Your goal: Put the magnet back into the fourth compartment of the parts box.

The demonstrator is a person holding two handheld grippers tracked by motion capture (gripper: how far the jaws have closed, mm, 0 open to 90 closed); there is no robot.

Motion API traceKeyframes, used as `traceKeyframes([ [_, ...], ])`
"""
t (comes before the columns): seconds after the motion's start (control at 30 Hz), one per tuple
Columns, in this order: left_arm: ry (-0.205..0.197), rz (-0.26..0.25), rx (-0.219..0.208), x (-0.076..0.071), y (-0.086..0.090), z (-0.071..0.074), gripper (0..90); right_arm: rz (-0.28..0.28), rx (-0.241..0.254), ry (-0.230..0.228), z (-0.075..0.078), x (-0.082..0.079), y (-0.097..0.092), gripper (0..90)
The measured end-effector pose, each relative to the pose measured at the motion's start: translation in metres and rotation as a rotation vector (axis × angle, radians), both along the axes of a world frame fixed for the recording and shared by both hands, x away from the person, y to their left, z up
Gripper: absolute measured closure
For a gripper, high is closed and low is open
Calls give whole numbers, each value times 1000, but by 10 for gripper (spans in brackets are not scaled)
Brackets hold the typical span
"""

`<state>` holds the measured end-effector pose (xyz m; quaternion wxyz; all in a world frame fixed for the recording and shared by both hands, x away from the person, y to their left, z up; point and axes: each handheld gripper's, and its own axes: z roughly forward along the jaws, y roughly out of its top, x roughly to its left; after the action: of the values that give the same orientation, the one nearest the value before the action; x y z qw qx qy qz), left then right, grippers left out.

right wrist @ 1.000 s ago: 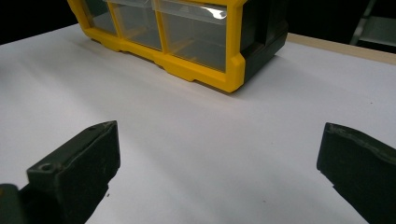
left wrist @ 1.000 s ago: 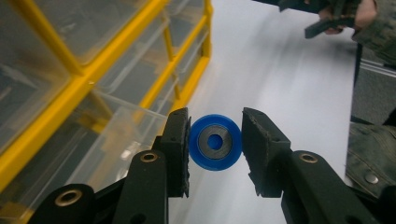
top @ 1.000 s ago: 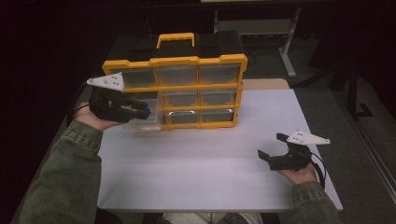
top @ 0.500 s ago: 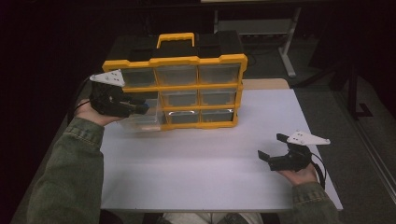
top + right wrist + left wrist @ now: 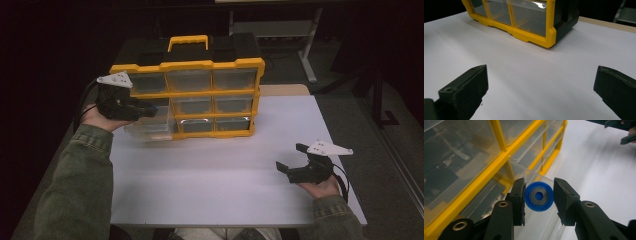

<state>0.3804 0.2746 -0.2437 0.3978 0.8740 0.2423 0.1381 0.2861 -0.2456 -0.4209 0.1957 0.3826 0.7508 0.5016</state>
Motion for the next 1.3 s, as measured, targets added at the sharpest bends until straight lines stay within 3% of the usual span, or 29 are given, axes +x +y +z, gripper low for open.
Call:
traceKeyframes([
  [0.1, 6, 10, -16, 3, 2, 0, 611, 0, 1, 0, 0, 0, 0, 0],
  [0.23, 0, 19, -36, 2, 4, 2, 530, -1, 3, 1, 0, 0, 0, 0],
  [0.43, 9, 4, -37, -1, 3, 1, 319, 0, 6, 2, 0, 0, 0, 0],
  [0.53, 27, 9, -95, -5, 4, 2, 216, 1, 6, 4, 0, -1, 0, 0],
  [0.67, 42, 2, -92, -7, 3, 2, 120, 2, 5, 8, 0, 0, 0, 0],
  [0.83, 25, 31, -75, -11, 2, -2, 13, -4, 11, 5, 1, -1, -1, 0],
  [1.3, -54, 20, -123, -35, 11, -4, 0, -2, 9, 8, 0, 0, -1, 0],
])
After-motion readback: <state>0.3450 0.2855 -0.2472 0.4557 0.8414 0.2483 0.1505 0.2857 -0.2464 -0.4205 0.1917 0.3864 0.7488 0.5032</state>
